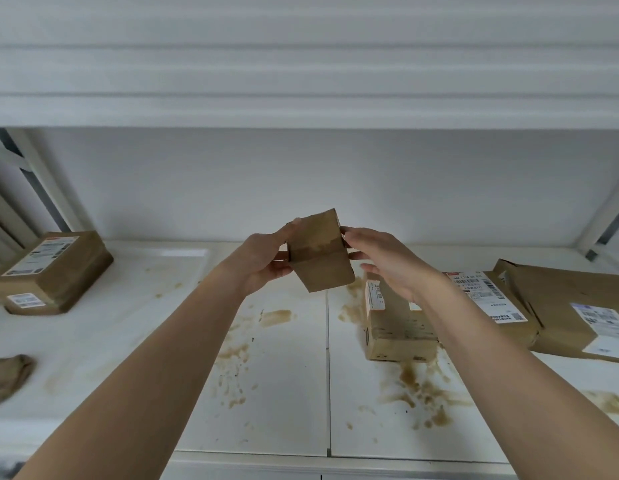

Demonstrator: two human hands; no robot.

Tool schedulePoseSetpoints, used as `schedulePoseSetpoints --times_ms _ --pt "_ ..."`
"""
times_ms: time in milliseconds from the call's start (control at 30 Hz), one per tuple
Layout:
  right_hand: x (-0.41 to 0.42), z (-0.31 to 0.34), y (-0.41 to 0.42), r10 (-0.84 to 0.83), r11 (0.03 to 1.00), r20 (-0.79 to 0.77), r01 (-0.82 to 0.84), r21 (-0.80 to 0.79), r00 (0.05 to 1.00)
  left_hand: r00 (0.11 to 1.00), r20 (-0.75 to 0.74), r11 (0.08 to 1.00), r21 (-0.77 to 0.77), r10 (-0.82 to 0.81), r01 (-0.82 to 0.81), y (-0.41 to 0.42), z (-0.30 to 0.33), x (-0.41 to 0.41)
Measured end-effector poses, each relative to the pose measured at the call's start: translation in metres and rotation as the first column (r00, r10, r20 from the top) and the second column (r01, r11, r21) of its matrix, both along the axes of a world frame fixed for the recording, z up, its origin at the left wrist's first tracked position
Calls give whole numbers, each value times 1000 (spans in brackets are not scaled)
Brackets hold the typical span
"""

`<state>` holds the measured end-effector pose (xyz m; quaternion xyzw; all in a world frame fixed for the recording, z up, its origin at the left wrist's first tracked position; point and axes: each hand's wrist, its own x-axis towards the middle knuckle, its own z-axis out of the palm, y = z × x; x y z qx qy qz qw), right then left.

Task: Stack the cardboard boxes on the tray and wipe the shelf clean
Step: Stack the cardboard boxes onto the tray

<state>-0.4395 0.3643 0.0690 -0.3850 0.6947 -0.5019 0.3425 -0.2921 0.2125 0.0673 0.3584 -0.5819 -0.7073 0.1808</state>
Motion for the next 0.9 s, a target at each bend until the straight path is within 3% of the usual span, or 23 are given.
schedulePoseSetpoints --times_ms 200,333,467,567,733,900 --pt "-2 -5 -7 -22 999 11 22 -44 1000 999 -21 997 71 30 -29 0 1 6" --pt "-1 -10 -12 -12 996 36 15 -84 999 998 24 996 -68 62 -60 -6 0 9" --pt "1 -22 -18 -33 983 163 61 -172 986 995 65 981 -183 75 -62 -4 7 10" --pt "3 -27 -19 -43 977 275 98 -188 960 999 -35 974 -223 23 -30 -1 13 13" --pt "7 -30 -21 -144 964 525 239 -117 839 992 -78 936 -347 -99 66 -2 12 15" --pt "5 -33 -21 -204 953 592 296 -61 780 976 -154 956 -273 -154 108 3 15 14"
